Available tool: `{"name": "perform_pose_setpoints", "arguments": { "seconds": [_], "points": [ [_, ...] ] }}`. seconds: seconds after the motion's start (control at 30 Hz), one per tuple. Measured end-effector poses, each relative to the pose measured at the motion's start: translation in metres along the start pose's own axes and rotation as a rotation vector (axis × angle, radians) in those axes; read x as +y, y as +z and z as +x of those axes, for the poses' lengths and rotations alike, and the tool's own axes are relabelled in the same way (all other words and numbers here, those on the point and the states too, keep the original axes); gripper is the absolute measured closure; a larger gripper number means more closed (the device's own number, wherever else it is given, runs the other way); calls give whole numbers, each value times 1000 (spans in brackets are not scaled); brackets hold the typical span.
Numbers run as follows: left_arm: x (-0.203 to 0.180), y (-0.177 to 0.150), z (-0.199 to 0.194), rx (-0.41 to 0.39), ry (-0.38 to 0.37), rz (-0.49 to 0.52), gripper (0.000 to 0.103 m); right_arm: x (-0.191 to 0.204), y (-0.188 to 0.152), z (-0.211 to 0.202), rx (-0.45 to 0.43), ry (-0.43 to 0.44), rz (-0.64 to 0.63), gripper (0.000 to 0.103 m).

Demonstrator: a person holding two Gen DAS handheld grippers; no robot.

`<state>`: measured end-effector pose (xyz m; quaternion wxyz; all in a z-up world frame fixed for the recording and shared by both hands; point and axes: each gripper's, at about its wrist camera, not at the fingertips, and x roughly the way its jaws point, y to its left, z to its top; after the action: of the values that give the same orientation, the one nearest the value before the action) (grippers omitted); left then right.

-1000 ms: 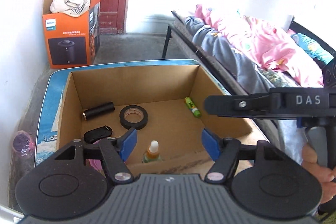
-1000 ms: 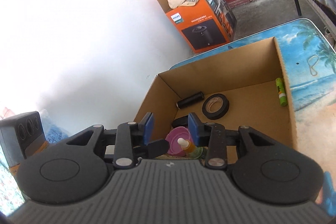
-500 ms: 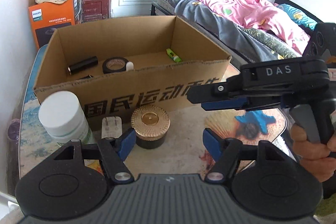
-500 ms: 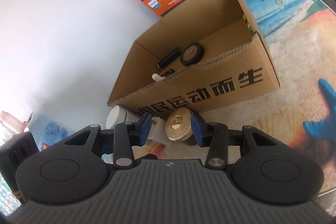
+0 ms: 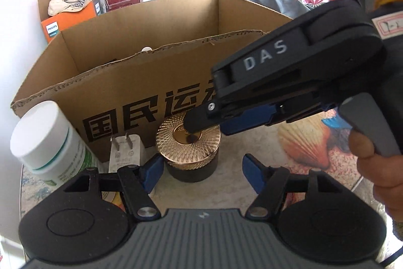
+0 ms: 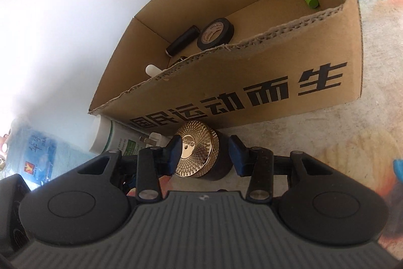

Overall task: Organize rigid objects
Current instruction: 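Move the right gripper to the gold-lidded black jar, then close the right gripper on the gold lid of the jar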

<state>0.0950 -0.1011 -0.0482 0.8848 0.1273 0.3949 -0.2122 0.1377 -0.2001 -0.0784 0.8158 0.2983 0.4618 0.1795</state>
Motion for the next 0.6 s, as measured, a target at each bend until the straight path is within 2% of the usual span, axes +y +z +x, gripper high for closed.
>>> {"name": "perform_pose_setpoints", "arguments": {
  "seconds": [0.23,0.6],
  "points": [
    [0,4,4,-6,-46,6,33,4,4,-7,24,-31,-69,61],
    [-33,4,0,-17,-188,101,33,-30,-14,-60,-15,-105,6,61]
  ]
}}
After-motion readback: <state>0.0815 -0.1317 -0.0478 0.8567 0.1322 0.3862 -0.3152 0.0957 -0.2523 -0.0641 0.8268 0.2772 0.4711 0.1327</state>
